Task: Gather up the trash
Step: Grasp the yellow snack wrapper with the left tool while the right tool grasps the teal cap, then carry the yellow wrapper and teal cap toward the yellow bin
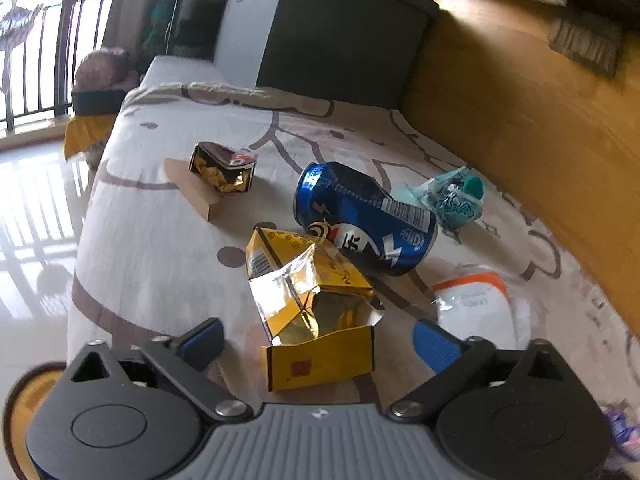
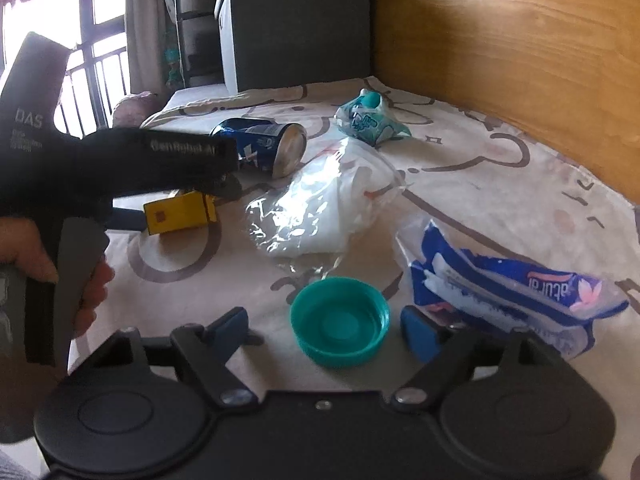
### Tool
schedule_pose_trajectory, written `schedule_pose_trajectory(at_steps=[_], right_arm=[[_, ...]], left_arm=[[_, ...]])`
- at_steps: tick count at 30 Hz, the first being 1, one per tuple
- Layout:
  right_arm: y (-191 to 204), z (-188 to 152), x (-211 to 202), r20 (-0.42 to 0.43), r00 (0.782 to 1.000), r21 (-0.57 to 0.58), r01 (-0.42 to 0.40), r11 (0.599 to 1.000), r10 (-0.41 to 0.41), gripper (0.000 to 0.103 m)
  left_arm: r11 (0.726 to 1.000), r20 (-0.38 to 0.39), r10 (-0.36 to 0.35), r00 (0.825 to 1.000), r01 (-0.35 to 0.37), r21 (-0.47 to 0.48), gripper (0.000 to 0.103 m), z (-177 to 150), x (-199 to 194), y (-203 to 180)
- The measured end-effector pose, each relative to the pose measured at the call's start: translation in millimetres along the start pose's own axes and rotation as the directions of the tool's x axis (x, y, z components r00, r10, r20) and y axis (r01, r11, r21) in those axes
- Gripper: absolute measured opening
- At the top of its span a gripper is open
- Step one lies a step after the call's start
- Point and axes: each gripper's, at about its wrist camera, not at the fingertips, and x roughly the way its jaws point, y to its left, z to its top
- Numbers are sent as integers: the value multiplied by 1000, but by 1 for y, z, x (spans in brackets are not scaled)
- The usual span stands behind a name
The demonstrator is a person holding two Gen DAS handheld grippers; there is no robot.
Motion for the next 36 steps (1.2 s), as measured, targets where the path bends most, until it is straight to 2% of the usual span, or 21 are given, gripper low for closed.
schedule_pose_trajectory(at_steps=[4,6,8,9,10,22,36], right_arm=[[4,2,2,5,1000,-14,21,1000,-21,68],[7,3,2,7,1000,-21,28,999,-28,64],[8,3,2,8,1000,-24,28,999,-28,59],[9,3,2,9,1000,-26,29,999,-29,54],[10,4,1,11,999,-27,31,999,-31,50],[9,4,-11,7,998,-4,55,998,-55,50],[23,20,-53,56,997,1,50,999,-50,50]], left_arm=[[998,18,40,999,-41,54,75,-2,1,-2],[997,22,50,998,-52,62,69,-2,2,0],[996,24,50,998,-52,71,59,-2,1,2],[996,23,52,998,-53,77,57,-1,1,3],[996,22,45,999,-47,78,57,-1,1,4],[996,-11,-27,1000,28,79,53,-8,-29,21],[997,29,-53,998,51,56,53,-13,-103,51]])
